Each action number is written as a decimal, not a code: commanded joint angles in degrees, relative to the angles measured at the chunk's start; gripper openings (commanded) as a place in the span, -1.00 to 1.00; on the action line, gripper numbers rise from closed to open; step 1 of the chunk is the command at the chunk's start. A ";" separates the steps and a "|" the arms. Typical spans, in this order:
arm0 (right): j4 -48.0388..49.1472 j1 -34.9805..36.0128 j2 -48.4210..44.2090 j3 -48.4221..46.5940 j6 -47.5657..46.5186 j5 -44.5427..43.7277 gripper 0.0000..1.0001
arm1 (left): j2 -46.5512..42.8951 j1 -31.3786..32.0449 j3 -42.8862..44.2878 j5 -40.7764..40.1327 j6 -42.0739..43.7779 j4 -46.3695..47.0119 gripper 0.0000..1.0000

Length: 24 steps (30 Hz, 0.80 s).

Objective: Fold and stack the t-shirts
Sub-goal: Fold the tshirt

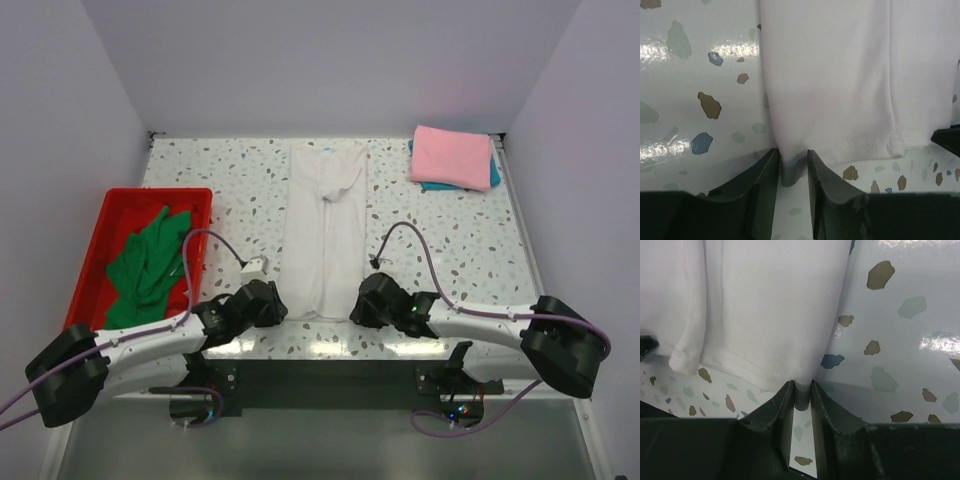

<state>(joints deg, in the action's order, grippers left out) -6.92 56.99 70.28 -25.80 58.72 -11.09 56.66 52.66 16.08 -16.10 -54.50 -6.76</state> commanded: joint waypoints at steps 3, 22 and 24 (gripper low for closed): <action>-4.06 0.49 -2.16 0.75 1.22 -3.49 -0.69 | 3.27 -0.28 -1.22 1.59 0.88 1.83 -0.50; -21.72 10.33 -12.98 -4.51 1.31 -14.30 -1.00 | -8.59 7.89 3.68 -5.67 -3.95 -10.36 -1.00; -24.79 10.25 -11.75 -8.90 -0.43 -16.84 -1.00 | -6.66 7.81 8.52 -7.97 -2.11 -13.00 -1.00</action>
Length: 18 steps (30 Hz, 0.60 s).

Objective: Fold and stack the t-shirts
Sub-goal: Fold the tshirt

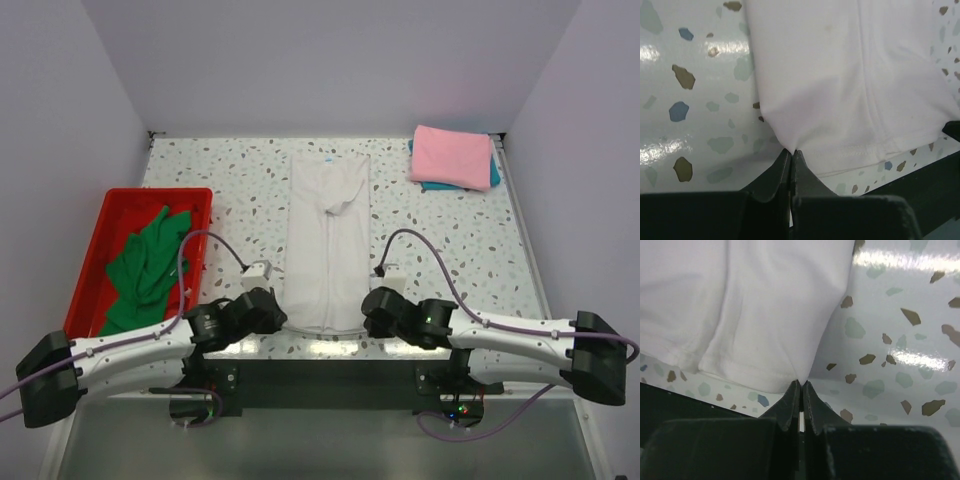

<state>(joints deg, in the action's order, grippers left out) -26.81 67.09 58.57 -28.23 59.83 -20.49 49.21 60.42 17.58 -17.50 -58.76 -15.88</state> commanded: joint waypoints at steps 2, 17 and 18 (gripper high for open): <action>-7.28 -0.03 2.50 -11.38 -2.96 -11.31 -1.00 | 4.04 -0.30 11.56 -9.30 4.08 -4.94 -1.00; 5.25 -18.92 23.16 -29.51 -22.21 -10.19 -1.00 | 26.27 -16.38 26.00 -10.10 15.24 11.81 -1.00; 6.06 -19.71 24.48 -30.12 -23.70 -9.66 -1.00 | 27.59 -16.91 26.62 -10.10 15.78 13.05 -1.00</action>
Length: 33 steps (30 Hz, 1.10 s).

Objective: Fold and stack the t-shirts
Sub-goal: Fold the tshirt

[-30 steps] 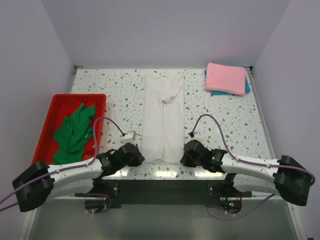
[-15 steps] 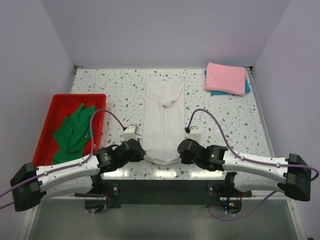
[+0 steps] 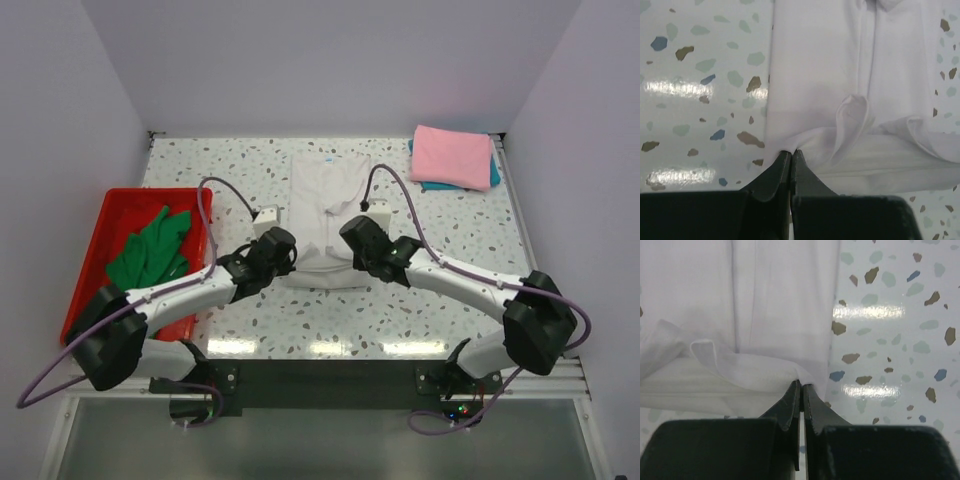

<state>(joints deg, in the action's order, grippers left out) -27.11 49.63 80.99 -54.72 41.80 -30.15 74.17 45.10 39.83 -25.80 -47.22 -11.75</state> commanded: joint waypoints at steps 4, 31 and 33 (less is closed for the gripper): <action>9.79 -7.25 9.42 -8.63 -7.96 2.11 -1.00 | 10.70 -5.01 8.49 -1.10 6.00 15.43 -1.00; 11.21 -20.44 27.63 -27.53 -13.67 13.54 -1.00 | 32.34 -17.59 29.50 14.44 13.54 20.17 -0.92; 9.98 -22.28 30.36 -29.91 -13.94 14.68 -0.87 | 35.84 -19.08 31.78 15.78 14.61 19.49 -0.49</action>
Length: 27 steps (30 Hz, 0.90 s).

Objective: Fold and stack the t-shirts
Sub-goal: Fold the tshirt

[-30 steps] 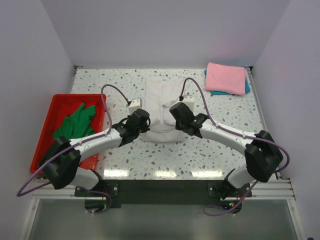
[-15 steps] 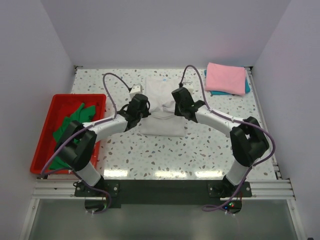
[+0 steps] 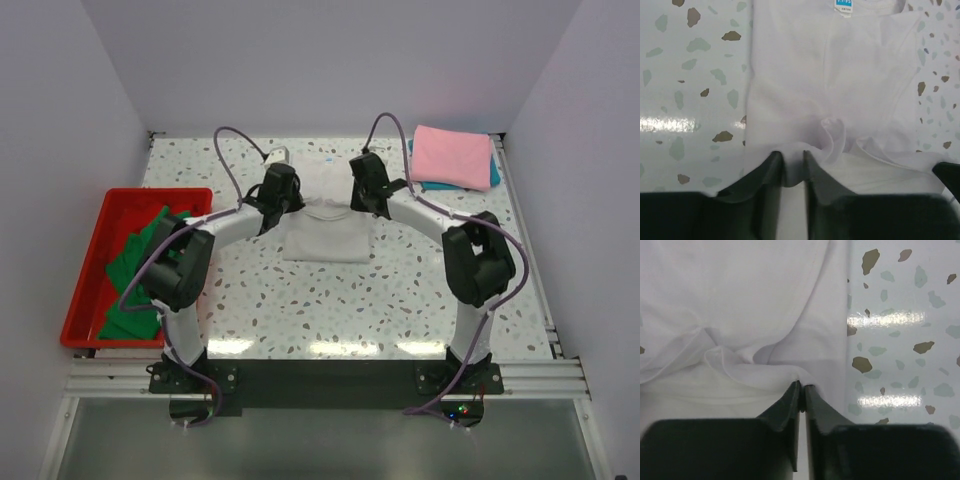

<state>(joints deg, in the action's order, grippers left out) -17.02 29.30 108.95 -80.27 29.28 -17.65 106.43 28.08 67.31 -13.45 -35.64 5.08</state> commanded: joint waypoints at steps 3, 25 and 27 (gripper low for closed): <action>-0.30 -3.89 3.12 -5.25 -2.12 4.73 -0.23 | 3.88 -4.77 6.61 7.55 3.21 2.47 0.07; 4.35 3.66 -1.20 3.46 -0.19 10.61 -0.52 | -3.52 3.04 -5.00 10.55 -2.16 0.10 -1.00; 4.01 3.57 1.61 1.27 -0.27 10.97 -0.57 | -1.33 3.04 -3.42 10.99 -2.07 0.72 -1.00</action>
<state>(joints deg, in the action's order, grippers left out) -15.03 33.47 107.26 -75.18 28.45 -7.84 102.69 31.64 60.77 -4.05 -36.99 2.76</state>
